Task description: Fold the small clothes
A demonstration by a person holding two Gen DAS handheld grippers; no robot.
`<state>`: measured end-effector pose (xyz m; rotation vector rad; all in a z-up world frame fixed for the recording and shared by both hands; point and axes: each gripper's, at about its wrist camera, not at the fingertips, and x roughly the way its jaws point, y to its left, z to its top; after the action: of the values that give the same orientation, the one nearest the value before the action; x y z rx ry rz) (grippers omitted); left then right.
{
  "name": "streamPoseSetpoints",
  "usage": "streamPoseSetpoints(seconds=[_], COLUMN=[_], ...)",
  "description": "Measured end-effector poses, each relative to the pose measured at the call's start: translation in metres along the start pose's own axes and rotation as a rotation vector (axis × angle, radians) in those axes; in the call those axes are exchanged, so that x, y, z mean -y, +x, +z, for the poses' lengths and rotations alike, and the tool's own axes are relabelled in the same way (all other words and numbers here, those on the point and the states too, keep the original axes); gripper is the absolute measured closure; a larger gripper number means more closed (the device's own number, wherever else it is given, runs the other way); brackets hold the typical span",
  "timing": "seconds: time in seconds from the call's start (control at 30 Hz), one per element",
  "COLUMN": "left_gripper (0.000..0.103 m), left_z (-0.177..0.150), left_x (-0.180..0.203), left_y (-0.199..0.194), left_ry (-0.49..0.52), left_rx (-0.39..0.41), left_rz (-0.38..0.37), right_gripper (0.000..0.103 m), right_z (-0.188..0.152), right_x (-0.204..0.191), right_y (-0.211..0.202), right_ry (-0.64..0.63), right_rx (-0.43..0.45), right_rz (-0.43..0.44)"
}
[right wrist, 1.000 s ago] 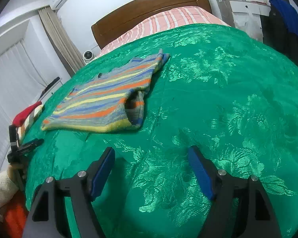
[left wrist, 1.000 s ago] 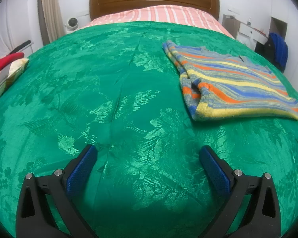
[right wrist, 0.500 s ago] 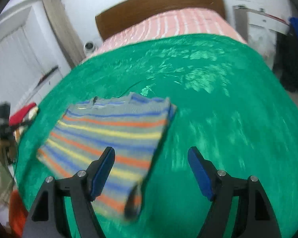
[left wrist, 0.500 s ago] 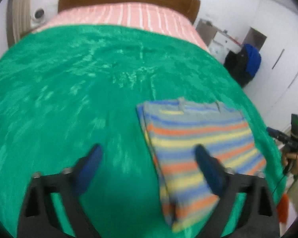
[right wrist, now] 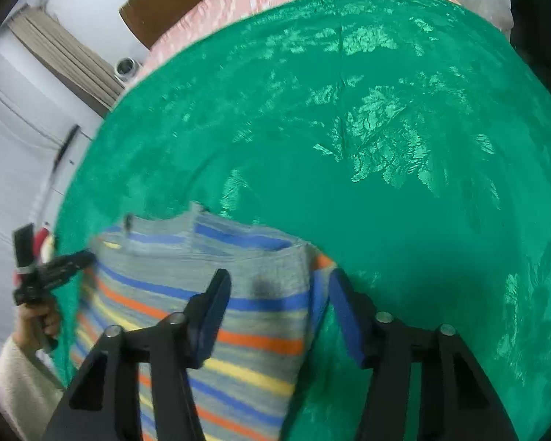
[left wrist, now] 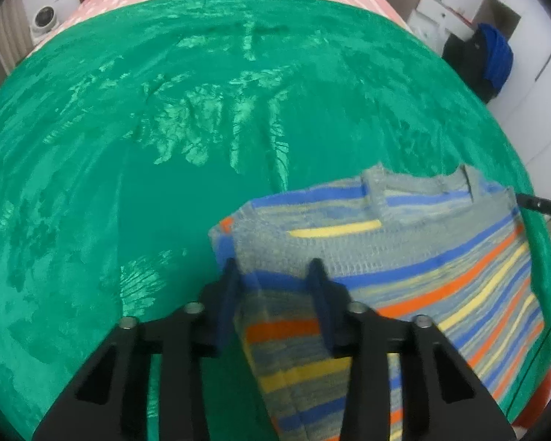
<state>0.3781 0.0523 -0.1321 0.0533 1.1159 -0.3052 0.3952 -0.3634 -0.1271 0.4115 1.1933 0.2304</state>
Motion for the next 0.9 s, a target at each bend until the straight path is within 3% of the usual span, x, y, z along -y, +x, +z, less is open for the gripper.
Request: streamPoseSetpoints(seconds=[0.03, 0.07, 0.13, 0.4, 0.53, 0.67, 0.7, 0.77, 0.87, 0.9], left_gripper=[0.085, 0.097, 0.098, 0.099, 0.097, 0.064, 0.054, 0.043, 0.036, 0.028], left_z=[0.000, 0.000, 0.000, 0.007, 0.020, 0.014, 0.008, -0.004, -0.034, -0.045], left_x=[0.000, 0.000, -0.003, -0.007, -0.008, -0.017, -0.023, -0.036, -0.046, -0.043], left_y=[0.000, -0.001, -0.006, -0.042, -0.029, 0.006, 0.003, -0.012, -0.050, -0.062], left_ry=[0.001, 0.000, -0.006, -0.023, -0.053, -0.095, -0.118, -0.169, -0.226, -0.219], left_rx=[0.008, 0.015, 0.039, 0.165, 0.198, 0.064, 0.078, 0.111, 0.165, 0.178], left_rz=[0.005, 0.002, -0.001, -0.015, 0.043, 0.139, 0.132, 0.117, 0.082, 0.068], right_gripper=[0.066, 0.085, 0.099, 0.099, 0.099, 0.098, 0.091, 0.067, 0.063, 0.063], right_z=[0.000, 0.000, 0.000, -0.002, 0.006, 0.008, 0.005, -0.006, -0.028, -0.036], right_x=[0.000, -0.001, -0.007, -0.021, -0.023, -0.015, -0.013, -0.007, -0.014, -0.020], right_y=[0.004, 0.005, 0.006, -0.037, -0.043, -0.009, -0.002, 0.001, -0.028, -0.038], right_ry=[-0.002, -0.009, -0.050, -0.131, -0.125, -0.095, -0.091, -0.074, -0.123, -0.153], right_rx=[-0.005, -0.004, 0.012, 0.165, 0.236, 0.177, 0.158, 0.149, 0.225, 0.239], right_rz=[-0.009, -0.014, -0.062, -0.101, -0.133, -0.173, -0.190, -0.192, -0.187, -0.168])
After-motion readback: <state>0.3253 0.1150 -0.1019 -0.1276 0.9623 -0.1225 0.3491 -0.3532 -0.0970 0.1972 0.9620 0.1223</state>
